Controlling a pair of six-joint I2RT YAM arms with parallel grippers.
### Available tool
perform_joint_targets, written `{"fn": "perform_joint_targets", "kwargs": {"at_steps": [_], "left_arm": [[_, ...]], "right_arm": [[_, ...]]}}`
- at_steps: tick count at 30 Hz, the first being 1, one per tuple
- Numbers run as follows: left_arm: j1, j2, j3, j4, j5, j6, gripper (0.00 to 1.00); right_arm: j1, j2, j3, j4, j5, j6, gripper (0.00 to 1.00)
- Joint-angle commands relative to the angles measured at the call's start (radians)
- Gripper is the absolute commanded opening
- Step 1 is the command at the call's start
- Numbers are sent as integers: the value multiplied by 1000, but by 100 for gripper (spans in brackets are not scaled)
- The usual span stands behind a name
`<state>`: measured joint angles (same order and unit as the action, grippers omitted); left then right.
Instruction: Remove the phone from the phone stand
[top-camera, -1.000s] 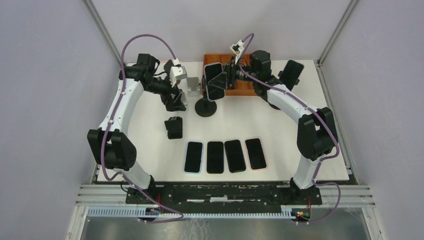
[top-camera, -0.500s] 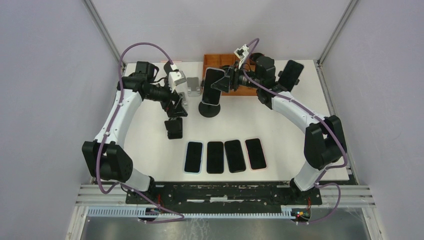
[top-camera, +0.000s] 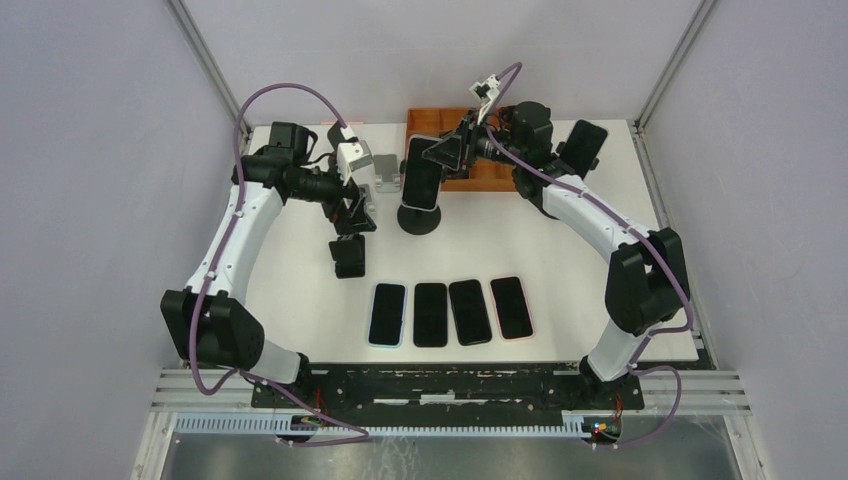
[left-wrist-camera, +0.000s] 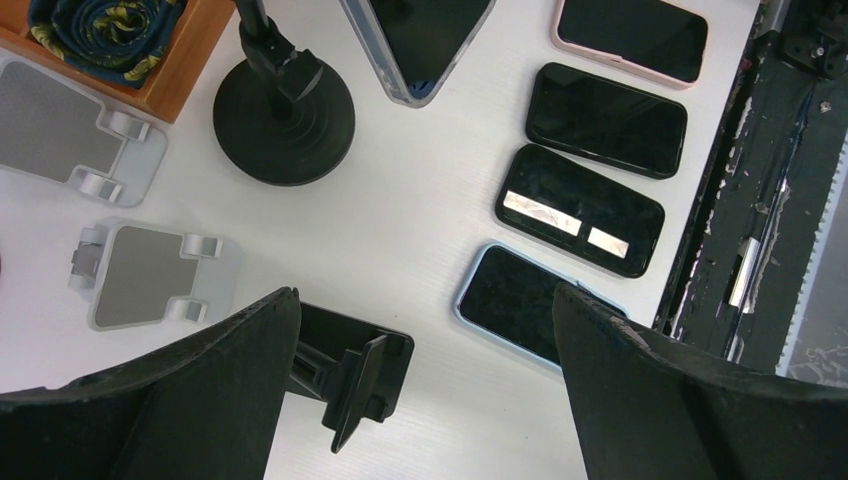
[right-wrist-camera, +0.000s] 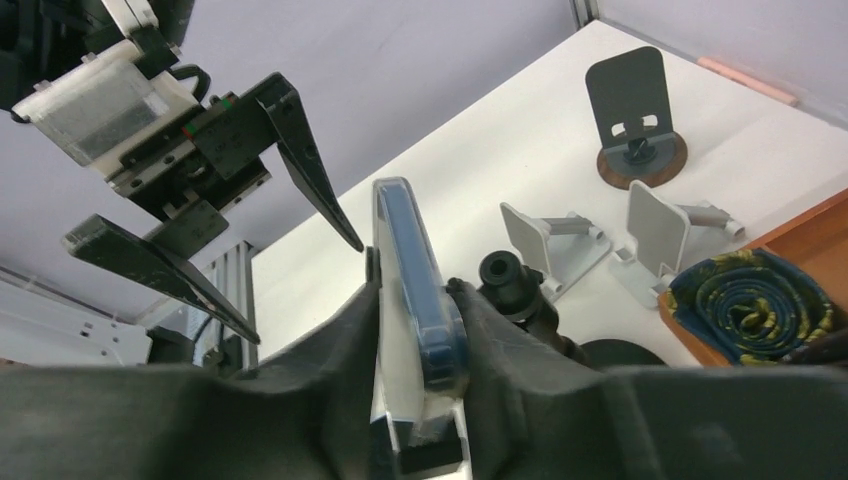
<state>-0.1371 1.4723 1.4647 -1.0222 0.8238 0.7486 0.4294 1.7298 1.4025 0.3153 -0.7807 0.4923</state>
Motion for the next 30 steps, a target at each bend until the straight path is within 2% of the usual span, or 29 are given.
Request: {"fn": "perform_joint_targets", "kwargs": {"at_steps": [1, 3, 5, 9, 12, 21, 26, 30], "left_arm": [[-3, -48, 5, 25, 2, -20, 100], [-2, -62, -2, 58, 2, -39, 100], [-2, -90, -33, 101, 22, -32, 100], [-2, -181, -128, 201, 98, 14, 100], [-2, -212, -151, 207, 138, 33, 100], [-2, -182, -90, 94, 226, 140, 100], [-9, -172, -84, 82, 300, 154, 99], [-51, -177, -67, 52, 350, 163, 97]], "right_arm": [[-3, 19, 41, 50, -48, 60, 15], [-2, 11, 45, 75, -56, 102, 4], [-2, -8, 53, 106, -61, 157, 0], [-1, -55, 56, 154, -84, 263, 0], [-1, -118, -2, 252, -96, 365, 0], [26, -267, -198, 439, -134, 561, 0], [52, -305, -235, 567, -126, 670, 0], [89, -319, -228, 578, -103, 695, 0]]}}
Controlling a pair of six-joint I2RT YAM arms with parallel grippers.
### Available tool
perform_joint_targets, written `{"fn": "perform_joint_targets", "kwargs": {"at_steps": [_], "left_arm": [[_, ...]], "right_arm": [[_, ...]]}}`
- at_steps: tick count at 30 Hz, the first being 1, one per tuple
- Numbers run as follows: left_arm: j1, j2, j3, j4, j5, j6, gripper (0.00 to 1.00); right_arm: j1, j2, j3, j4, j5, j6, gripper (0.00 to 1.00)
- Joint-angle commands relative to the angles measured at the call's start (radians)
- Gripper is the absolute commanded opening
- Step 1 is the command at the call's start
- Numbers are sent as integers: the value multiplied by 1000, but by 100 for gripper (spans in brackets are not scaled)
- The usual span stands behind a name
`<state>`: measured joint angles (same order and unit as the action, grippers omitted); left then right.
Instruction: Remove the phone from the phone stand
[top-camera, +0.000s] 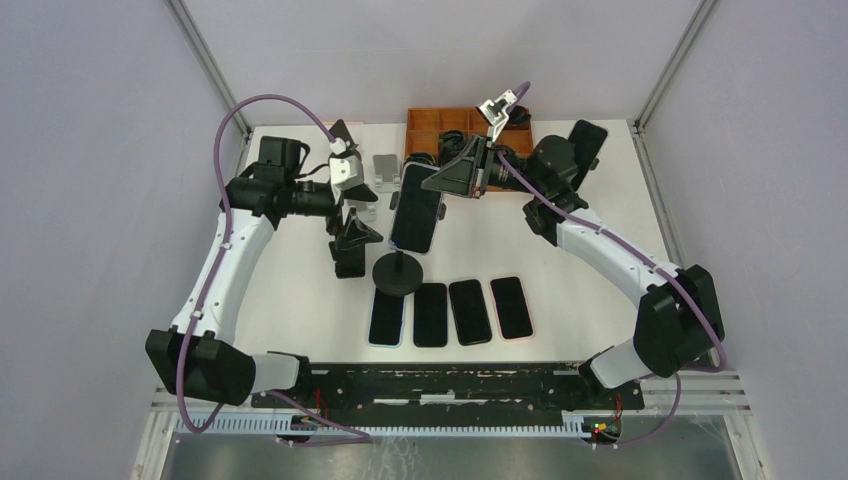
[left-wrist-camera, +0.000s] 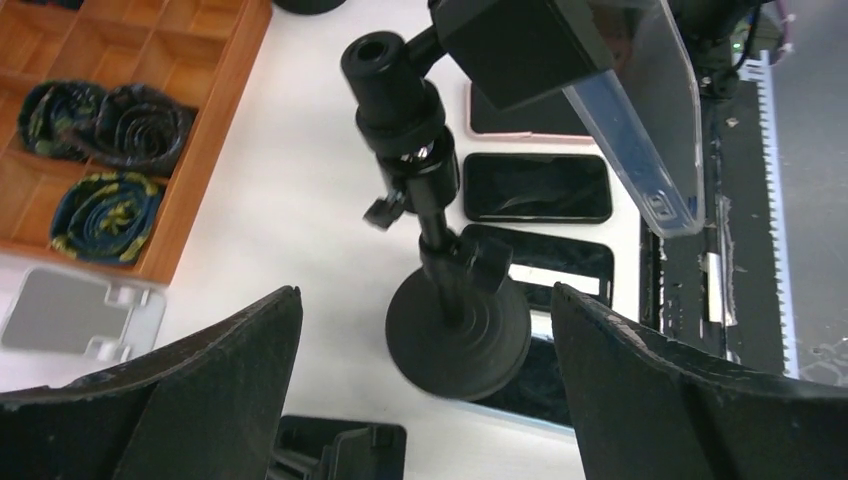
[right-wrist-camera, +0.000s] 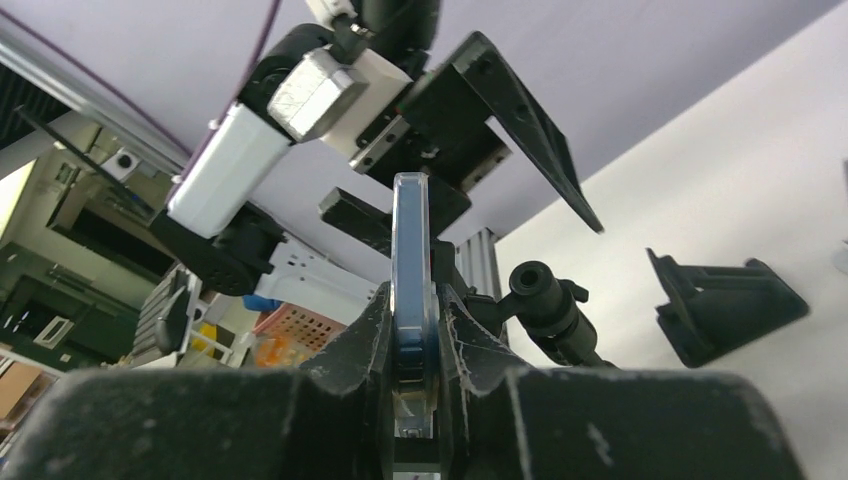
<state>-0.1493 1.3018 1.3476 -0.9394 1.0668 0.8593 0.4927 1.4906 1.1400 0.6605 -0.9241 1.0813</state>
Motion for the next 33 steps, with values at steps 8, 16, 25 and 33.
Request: {"fn": "perform_joint_targets", "kwargs": {"at_steps": [8, 16, 25, 33], "left_arm": [[-84, 9, 79, -32, 169, -15, 91], [-93, 18, 110, -30, 217, -45, 56], [-96, 21, 136, -122, 241, 29, 2], [-97, 32, 164, -202, 230, 100, 2]], "right_arm": [[105, -72, 49, 266, 74, 130, 0], [157, -67, 46, 294, 106, 137, 0], [175, -75, -17, 267, 118, 96, 20], [204, -76, -80, 259, 62, 58, 41]]}}
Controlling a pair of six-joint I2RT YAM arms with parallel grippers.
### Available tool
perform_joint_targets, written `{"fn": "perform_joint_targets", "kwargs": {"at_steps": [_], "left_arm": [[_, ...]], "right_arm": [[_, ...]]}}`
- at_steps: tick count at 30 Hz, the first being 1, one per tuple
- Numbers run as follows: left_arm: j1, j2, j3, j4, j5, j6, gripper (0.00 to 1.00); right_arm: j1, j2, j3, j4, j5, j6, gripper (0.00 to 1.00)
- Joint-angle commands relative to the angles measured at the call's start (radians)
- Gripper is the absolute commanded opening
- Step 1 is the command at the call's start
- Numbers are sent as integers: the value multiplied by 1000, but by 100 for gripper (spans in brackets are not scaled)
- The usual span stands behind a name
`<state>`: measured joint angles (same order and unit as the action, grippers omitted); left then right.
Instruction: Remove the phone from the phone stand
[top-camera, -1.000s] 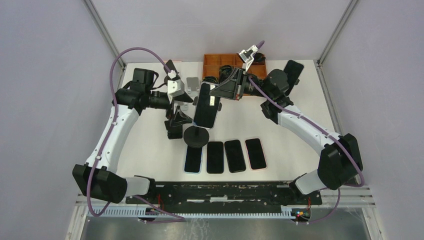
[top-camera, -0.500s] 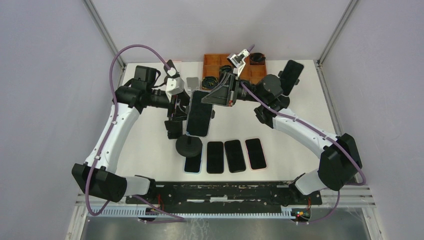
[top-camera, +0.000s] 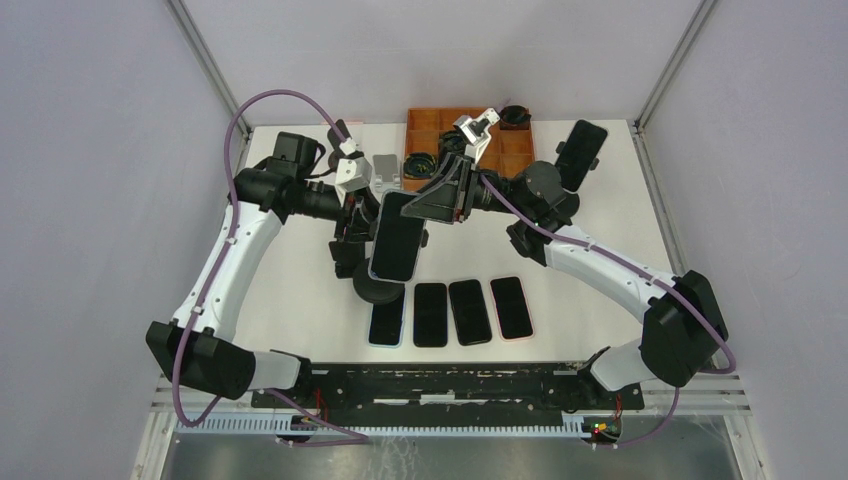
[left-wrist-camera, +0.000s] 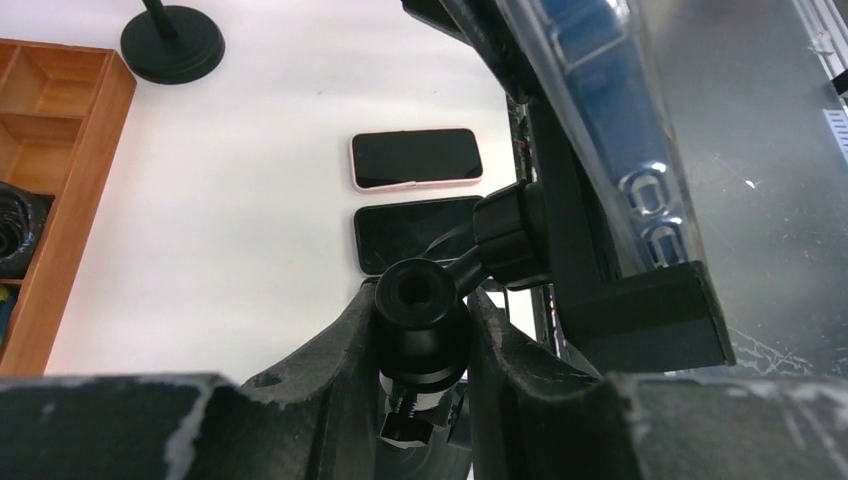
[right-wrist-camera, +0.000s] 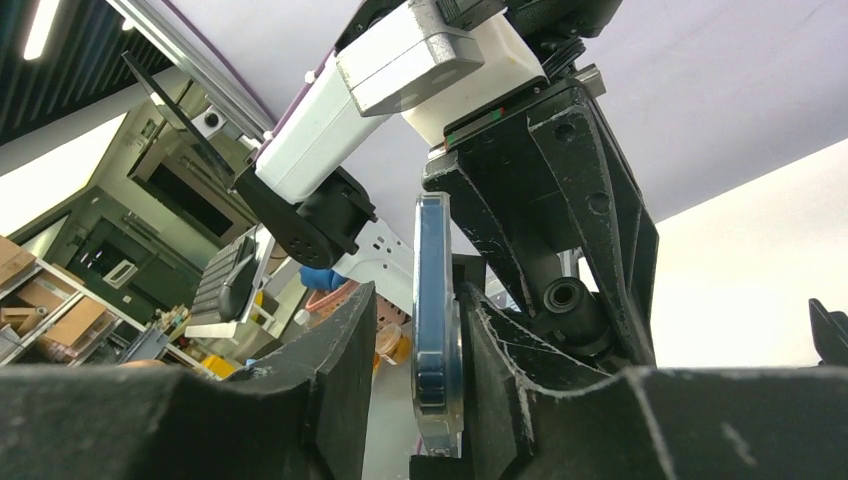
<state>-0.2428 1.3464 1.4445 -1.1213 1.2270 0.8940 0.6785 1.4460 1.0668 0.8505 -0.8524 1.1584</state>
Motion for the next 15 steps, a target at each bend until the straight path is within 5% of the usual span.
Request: {"fn": "perform_joint_targets", "kwargs": {"at_steps": [1, 10, 15], "left_arm": [[-4, -11, 68, -23, 66, 69, 2], [-11, 2, 102, -48, 60, 80, 2], [-34, 5, 101, -114, 27, 149, 2]], "right_arm": [[24, -29, -3, 66, -14, -23, 41], [75, -14, 45, -94, -37, -136, 38], [77, -5, 66, -113, -20, -130, 11]]}}
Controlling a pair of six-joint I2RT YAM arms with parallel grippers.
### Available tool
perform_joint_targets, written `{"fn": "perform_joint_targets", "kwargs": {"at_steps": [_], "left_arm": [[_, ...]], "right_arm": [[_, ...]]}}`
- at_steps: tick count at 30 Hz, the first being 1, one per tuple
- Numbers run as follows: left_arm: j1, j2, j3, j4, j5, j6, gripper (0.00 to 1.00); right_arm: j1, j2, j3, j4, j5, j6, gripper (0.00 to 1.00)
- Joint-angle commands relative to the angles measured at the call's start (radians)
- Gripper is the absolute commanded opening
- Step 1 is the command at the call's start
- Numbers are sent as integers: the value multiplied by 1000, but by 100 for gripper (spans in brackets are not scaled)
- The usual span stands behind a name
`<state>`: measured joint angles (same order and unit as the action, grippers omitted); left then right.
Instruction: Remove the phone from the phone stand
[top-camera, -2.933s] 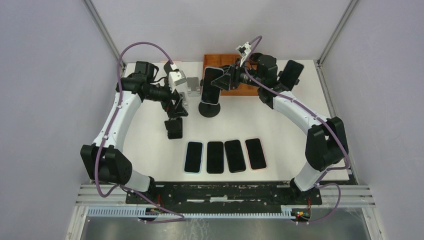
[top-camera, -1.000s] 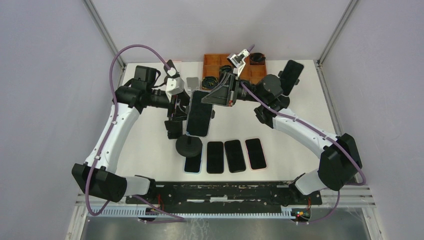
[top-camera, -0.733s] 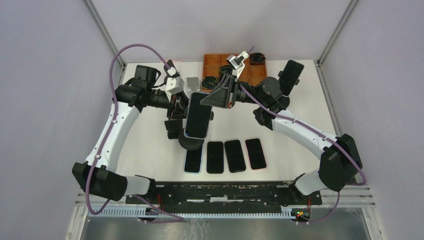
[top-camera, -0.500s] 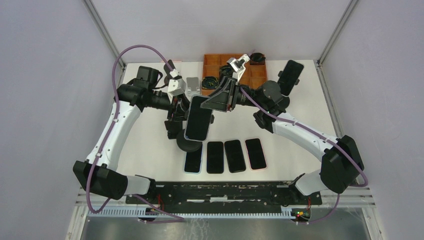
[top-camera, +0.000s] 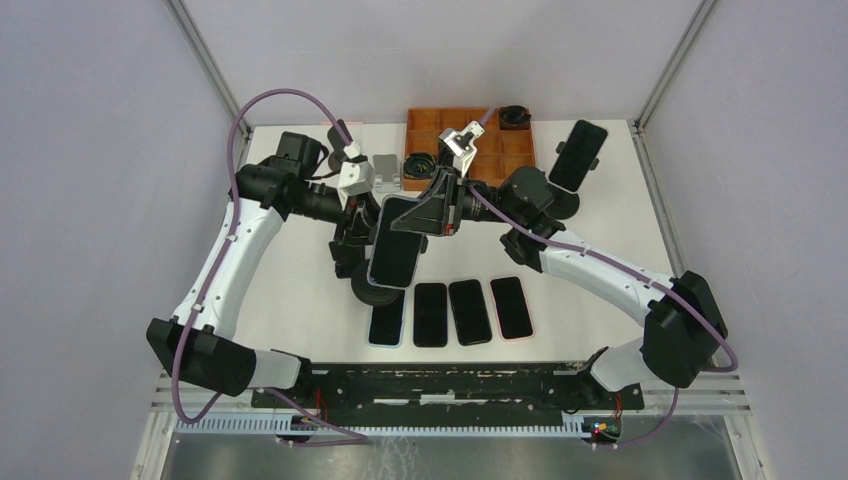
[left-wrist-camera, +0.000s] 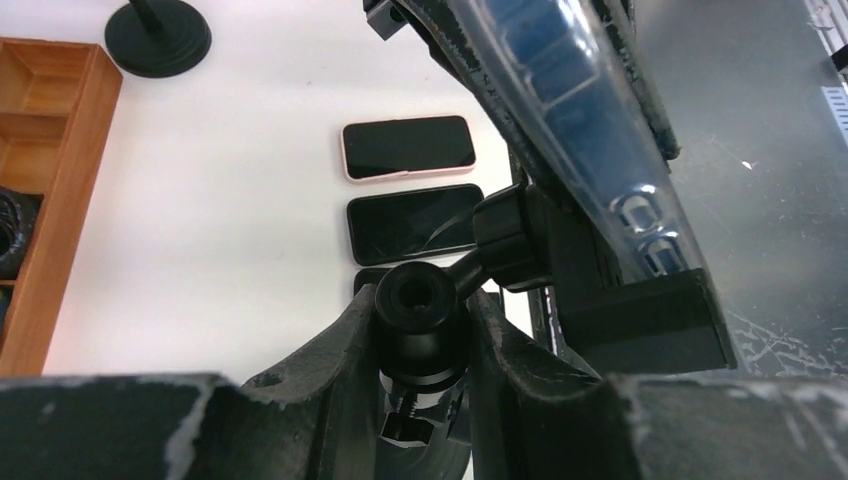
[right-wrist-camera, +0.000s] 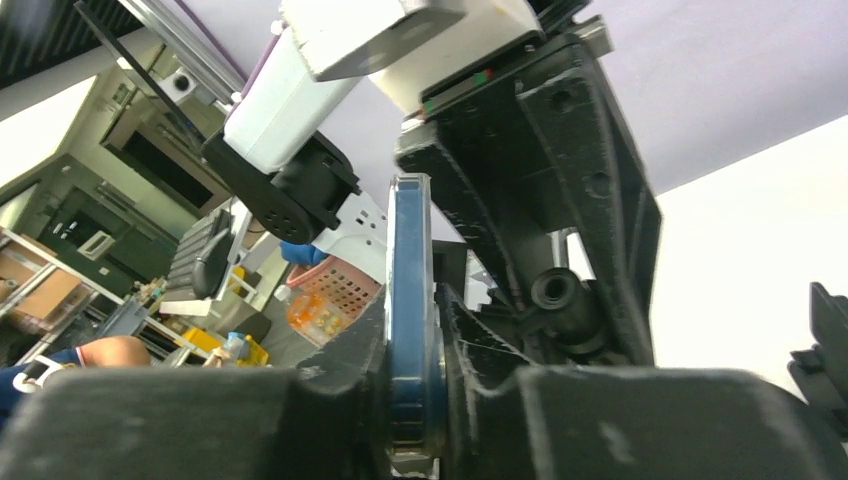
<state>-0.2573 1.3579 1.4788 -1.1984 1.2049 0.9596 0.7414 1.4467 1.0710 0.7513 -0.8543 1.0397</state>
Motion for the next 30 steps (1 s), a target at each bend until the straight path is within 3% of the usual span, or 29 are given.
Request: {"fn": "perform_joint_targets", "kwargs": {"at_steps": [1, 4, 9, 21, 30], "left_arm": [[-31, -5, 69, -68, 30, 121, 2], [-66, -5, 64, -134, -21, 208, 2], [-106, -30, 30, -151, -80, 258, 2], [-123, -49, 1, -151, -130, 292, 2], [-129, -45, 12, -126, -157, 278, 2]], "right_arm": [[13, -6, 70, -22, -13, -12, 7], [8, 4, 118, -50, -7, -18, 0], [-39, 3, 205, -52, 14, -2, 0], [-186, -26, 325, 68, 64, 88, 0], [-279, -50, 381, 8, 51, 69, 0]]}}
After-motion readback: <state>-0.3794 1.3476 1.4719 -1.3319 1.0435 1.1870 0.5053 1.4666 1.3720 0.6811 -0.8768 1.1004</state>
